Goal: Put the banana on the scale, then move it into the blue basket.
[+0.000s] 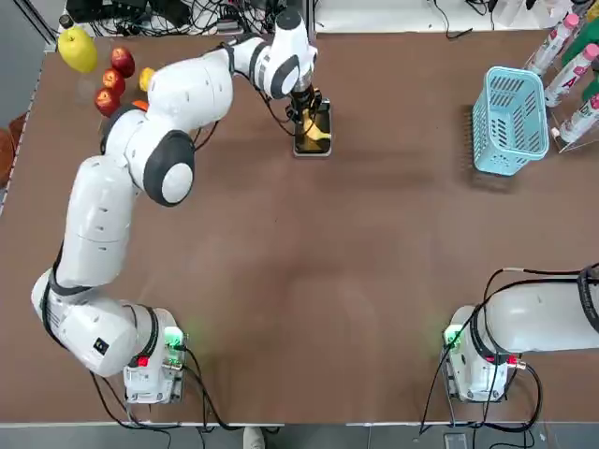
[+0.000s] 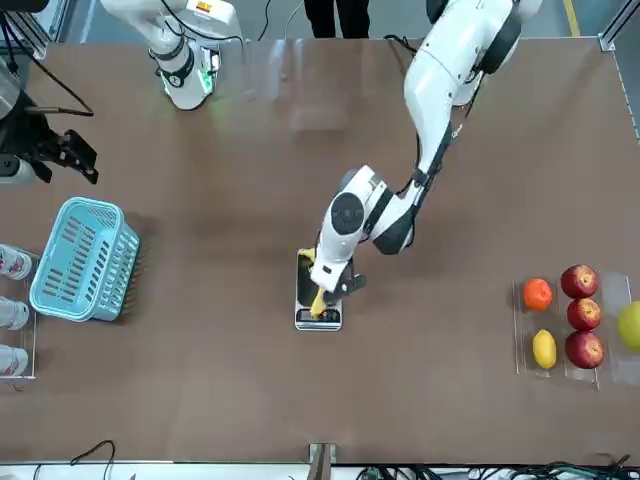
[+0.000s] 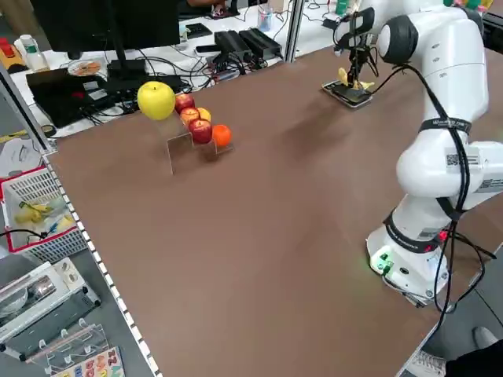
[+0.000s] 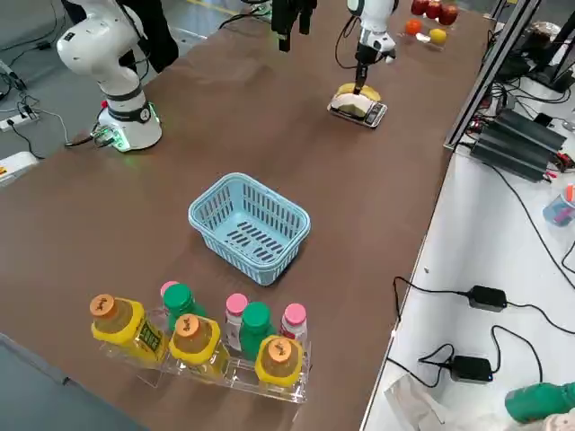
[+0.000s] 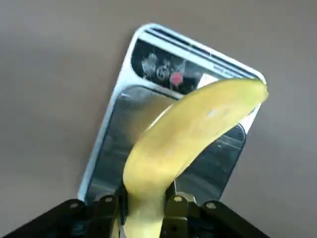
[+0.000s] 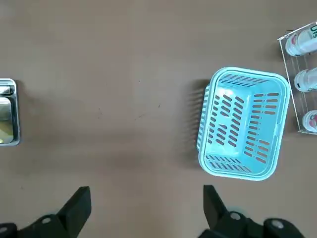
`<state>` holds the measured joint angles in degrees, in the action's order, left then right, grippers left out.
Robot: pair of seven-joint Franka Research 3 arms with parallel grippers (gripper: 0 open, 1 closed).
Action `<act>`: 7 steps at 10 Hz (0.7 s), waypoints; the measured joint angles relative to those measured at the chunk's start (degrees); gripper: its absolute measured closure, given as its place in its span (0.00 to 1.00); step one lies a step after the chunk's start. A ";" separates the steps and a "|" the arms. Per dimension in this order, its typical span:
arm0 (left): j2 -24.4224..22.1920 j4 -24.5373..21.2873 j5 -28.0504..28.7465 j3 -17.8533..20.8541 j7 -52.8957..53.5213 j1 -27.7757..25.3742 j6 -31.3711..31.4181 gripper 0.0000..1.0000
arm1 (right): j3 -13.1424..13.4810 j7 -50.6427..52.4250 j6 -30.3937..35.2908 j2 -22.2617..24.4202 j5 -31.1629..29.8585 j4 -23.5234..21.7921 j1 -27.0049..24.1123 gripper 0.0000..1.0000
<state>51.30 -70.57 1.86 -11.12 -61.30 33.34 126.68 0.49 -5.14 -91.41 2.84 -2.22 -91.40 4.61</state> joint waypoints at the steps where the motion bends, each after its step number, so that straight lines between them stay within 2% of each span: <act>1: 0.07 0.00 -0.14 0.00 -0.21 0.39 -0.01 0.67 | 0.00 0.00 0.01 0.00 0.00 0.00 0.00 0.00; 7: 2.15 0.19 -0.16 0.31 -0.27 0.21 0.83 0.51 | 0.00 -0.01 0.03 0.00 0.12 0.00 0.00 0.00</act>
<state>53.46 -70.38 1.70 -10.81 -61.57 33.55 127.51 0.49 -5.15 -91.38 2.84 -2.09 -91.40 4.61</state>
